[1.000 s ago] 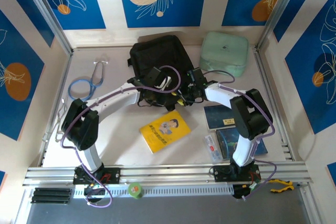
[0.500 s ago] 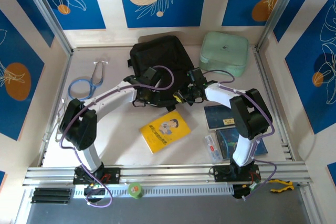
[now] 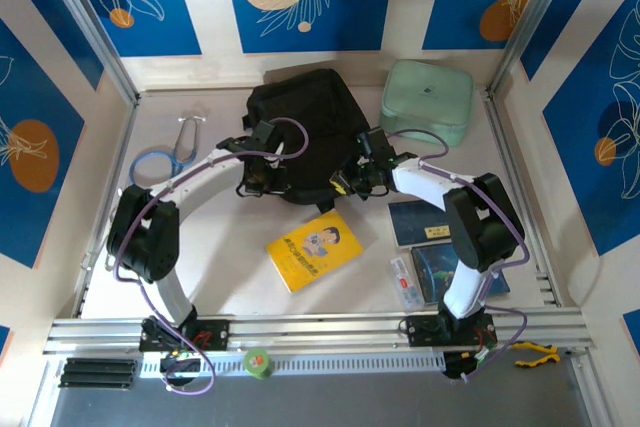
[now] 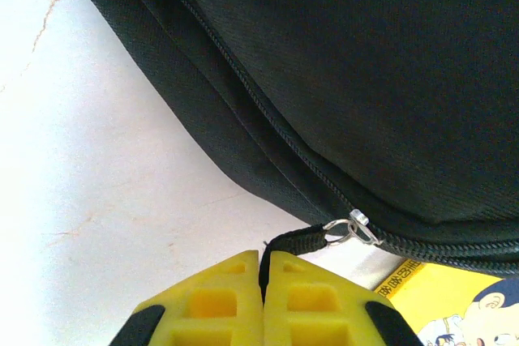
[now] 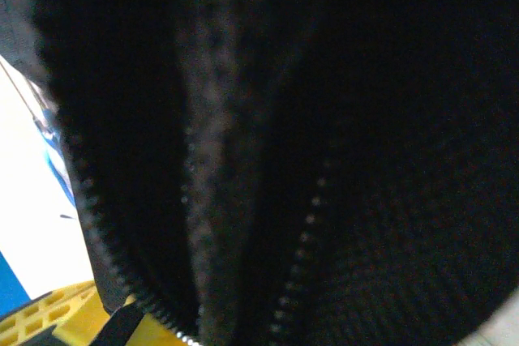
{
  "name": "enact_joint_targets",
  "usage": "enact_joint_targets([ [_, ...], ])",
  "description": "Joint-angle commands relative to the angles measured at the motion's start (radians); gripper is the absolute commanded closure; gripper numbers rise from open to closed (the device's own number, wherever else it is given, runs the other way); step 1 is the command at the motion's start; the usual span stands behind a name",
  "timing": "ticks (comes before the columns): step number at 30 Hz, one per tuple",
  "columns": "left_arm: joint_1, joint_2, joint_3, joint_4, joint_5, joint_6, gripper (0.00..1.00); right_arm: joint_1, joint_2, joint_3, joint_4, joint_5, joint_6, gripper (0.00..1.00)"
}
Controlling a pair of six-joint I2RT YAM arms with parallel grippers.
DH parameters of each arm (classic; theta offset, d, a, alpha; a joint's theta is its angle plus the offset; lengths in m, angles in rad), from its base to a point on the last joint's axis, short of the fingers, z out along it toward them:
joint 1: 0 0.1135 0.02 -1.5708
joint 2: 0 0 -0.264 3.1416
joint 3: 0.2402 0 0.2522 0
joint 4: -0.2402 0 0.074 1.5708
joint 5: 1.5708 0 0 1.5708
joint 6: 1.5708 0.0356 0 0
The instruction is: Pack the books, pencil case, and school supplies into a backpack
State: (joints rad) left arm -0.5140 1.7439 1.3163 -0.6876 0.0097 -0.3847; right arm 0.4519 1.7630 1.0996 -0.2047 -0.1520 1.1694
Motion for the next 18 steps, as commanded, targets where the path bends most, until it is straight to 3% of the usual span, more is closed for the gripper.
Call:
enact_joint_targets([
  [1, 0.040, 0.026, -0.011, -0.040, 0.021, 0.016, 1.00, -0.008, -0.039, -0.004, -0.061, 0.029, -0.050, 1.00],
  [18, 0.173, 0.111, 0.002, 0.100, 0.069, 0.032, 1.00, -0.008, -0.118, -0.046, -0.056, 0.008, -0.098, 1.00],
])
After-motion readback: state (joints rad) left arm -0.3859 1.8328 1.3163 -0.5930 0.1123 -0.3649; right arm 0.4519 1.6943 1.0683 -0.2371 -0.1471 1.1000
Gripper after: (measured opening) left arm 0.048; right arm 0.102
